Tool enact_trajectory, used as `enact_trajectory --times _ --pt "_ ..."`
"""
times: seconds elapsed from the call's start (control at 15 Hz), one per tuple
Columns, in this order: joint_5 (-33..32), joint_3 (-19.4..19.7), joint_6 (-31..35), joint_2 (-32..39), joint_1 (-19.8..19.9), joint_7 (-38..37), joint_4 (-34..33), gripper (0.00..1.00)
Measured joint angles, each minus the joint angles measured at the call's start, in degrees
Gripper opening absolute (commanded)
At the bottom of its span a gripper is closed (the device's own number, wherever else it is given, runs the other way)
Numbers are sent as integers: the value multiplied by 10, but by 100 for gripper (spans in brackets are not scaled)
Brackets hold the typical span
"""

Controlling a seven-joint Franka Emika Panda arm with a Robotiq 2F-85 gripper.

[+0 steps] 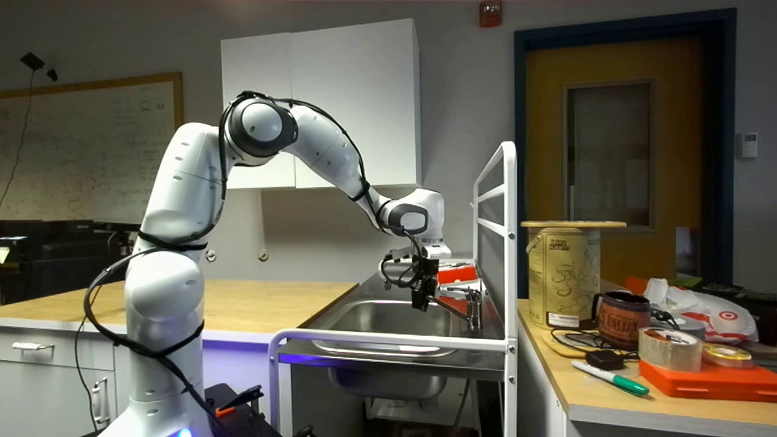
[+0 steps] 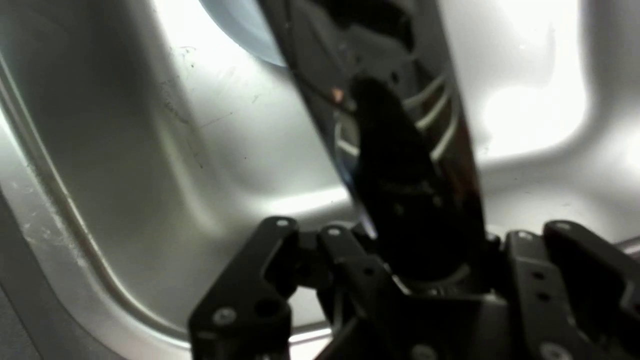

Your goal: Turn the tap nozzle to the right

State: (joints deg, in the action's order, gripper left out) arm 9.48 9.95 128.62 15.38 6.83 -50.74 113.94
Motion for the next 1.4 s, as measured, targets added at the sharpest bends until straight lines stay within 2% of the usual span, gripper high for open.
enact_trajectory --times 0.07,0.47,0.67,1.4 --pt "0 0 0 0 0 1 0 32" --pt "0 12 -2 -20 2 -1 19 79" --pt "0 17 -3 -36 2 -3 32 99" --pt "-11 12 -22 -125 5 -16 74 100"
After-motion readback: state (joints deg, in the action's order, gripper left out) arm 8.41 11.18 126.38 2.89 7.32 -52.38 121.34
